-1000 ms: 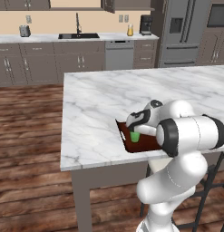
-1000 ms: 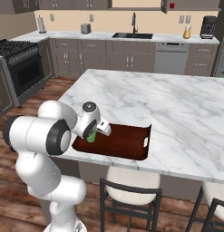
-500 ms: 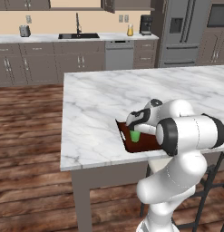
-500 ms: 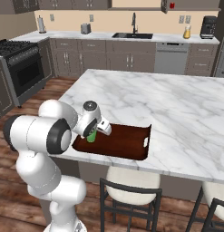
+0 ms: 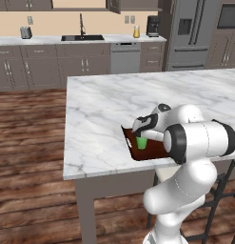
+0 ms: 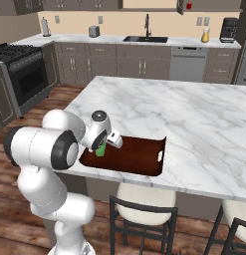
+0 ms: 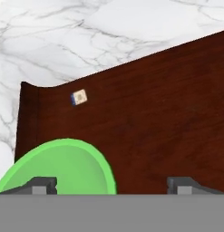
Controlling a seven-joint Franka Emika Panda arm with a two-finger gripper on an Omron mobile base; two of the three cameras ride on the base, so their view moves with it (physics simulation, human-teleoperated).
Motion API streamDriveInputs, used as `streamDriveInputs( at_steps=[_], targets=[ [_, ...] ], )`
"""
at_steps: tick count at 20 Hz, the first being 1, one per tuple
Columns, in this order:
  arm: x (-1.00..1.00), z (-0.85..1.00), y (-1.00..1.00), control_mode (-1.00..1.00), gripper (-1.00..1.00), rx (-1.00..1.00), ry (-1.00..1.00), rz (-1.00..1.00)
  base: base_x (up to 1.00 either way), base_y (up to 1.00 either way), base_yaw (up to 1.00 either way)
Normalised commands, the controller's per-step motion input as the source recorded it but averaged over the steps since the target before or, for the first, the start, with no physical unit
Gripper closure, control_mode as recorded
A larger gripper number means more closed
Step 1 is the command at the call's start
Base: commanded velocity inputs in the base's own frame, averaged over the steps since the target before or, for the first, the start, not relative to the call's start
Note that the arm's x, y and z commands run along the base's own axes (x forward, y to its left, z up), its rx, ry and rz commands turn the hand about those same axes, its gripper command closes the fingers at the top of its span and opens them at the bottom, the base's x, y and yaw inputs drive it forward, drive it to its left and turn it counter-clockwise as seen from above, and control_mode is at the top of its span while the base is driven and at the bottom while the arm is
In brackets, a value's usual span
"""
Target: There is a tray on the dining counter. Grab the cup, mug, and pitcher and place them on the tray. The pitcher may be placed next to the tray if it cannot fit the tray.
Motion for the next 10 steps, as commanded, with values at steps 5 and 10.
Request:
streamDriveInputs(
  at_steps=[5,10],
  targets=[
    [0.00,0.05,-0.14,-1.00,-1.00,0.00,0.01,0.02,0.00,0.00,0.00],
    [0.00,0.32,-0.13,-1.00,-1.00,0.00,0.00,0.04,0.00,0.00,0.00]
  ],
)
